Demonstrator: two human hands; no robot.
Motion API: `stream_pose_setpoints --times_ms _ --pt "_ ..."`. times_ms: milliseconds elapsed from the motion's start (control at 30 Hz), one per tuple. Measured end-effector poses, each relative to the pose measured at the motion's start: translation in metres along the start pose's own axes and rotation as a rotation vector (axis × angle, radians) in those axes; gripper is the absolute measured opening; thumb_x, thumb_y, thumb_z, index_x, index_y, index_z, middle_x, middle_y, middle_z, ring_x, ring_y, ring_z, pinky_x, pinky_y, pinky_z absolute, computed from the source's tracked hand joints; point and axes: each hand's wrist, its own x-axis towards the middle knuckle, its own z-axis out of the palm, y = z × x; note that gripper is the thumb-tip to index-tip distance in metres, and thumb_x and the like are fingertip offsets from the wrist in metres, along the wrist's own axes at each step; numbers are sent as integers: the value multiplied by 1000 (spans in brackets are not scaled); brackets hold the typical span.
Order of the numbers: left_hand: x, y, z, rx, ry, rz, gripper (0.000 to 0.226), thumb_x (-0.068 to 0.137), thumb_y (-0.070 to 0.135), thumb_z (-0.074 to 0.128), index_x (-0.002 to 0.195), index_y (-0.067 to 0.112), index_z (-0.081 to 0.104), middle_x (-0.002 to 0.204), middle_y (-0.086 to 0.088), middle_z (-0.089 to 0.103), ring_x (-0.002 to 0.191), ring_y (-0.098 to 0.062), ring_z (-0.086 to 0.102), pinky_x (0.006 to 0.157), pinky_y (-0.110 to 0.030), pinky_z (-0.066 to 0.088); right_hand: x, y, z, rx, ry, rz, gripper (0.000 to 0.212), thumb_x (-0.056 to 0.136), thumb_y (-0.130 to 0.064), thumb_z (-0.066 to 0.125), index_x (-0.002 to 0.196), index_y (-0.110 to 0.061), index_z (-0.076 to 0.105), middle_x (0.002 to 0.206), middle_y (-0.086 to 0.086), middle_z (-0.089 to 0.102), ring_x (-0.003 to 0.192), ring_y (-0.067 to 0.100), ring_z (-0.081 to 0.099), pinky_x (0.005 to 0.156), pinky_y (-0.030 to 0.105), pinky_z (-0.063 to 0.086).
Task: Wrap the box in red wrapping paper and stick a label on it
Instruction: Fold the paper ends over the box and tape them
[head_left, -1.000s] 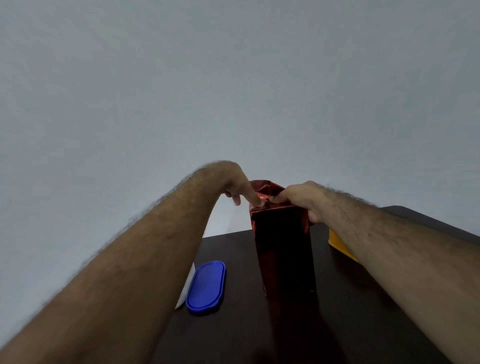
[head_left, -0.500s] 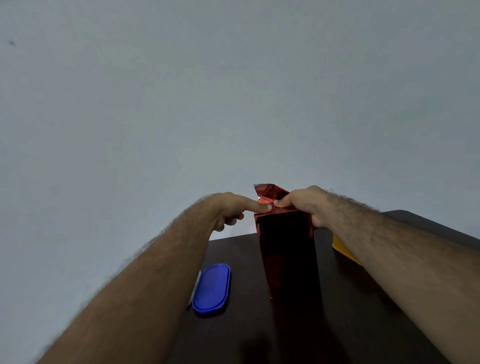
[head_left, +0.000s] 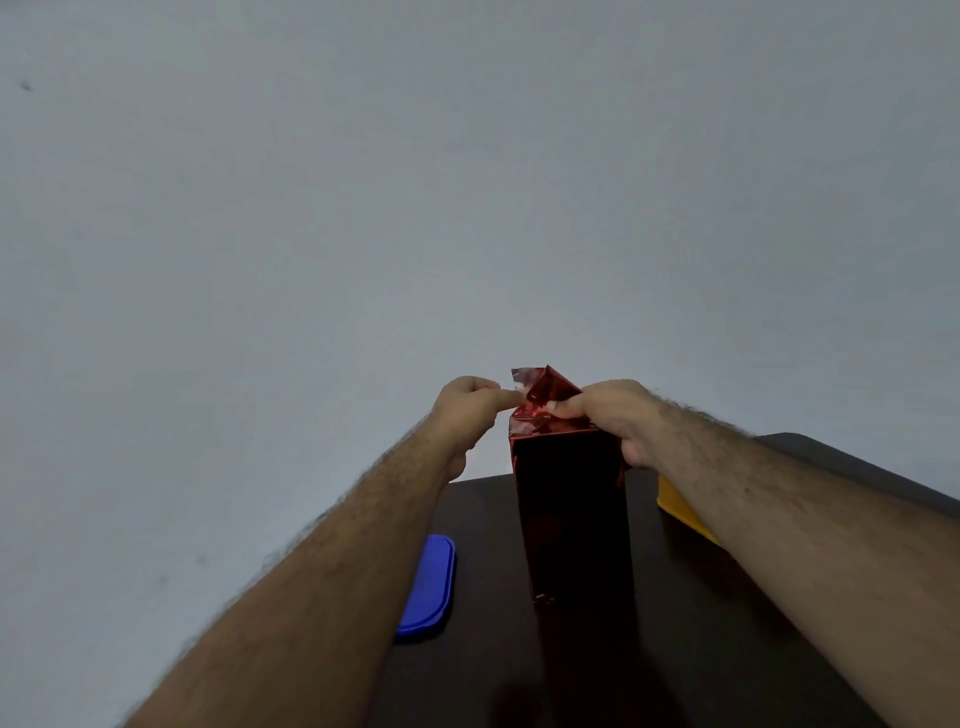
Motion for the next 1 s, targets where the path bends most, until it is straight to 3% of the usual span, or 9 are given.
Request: stream_pose_setpoints --times_ms 67,200,333,433,633,733,867,1000 --pt "-1 -1 -2 -25 4 25 38 89 24 85 122 16 70 119 -2 72 107 -16 67 72 -28 45 2 1 -4 32 -3 -47 34 79 -12 91 107 -3 75 98 16 80 82 31 81 66 42 65" --pt "-1 -6 0 -25 9 75 34 87 15 86 119 15 75 110 -3 77 97 -13 71 70 -23 48 12 1 -8 -35 41 -216 18 85 -9 84 102 -12 82 98 9 81 87 22 80 66 32 63" --pt "3 -5 4 -71 37 113 24 87 6 84 109 10 79 104 -7 79 87 -13 72 62 -18 50 18 -3 -6 -93 65 -283 11 83 -8 86 93 -10 82 93 11 81 91 25 78 84 40 65" --pt "3 -3 9 -106 57 146 14 87 -2 82 100 0 78 90 -6 77 72 -9 69 52 -11 49 20 -4 -4 -126 48 -310 10 82 -9 87 91 -10 82 89 8 81 87 23 78 79 36 64" --pt "4 -9 20 -183 132 238 11 80 -1 86 86 5 79 89 -12 80 87 -27 79 81 -34 66 20 -3 -3 -76 62 -444 13 82 -9 88 94 -12 83 89 5 82 81 19 79 69 29 60" --pt "0 -12 23 -214 116 273 14 80 -3 85 88 6 79 83 -10 80 80 -22 79 71 -28 63 25 -4 -3 -92 98 -453 9 84 -13 88 92 -13 83 87 4 81 80 18 79 67 28 59" --pt "-4 -10 22 -218 32 279 6 86 7 78 86 3 82 91 -12 81 81 -14 76 64 -17 56 28 -6 -3 -103 78 -416 5 86 -14 85 91 -13 83 87 6 81 80 22 79 68 30 59" --pt "-1 -5 25 -308 37 236 12 88 6 76 86 -5 79 80 -12 77 70 -11 70 61 -21 54 26 -8 -4 -83 63 -412 6 87 -14 85 91 -11 82 86 7 81 77 19 79 66 29 58"
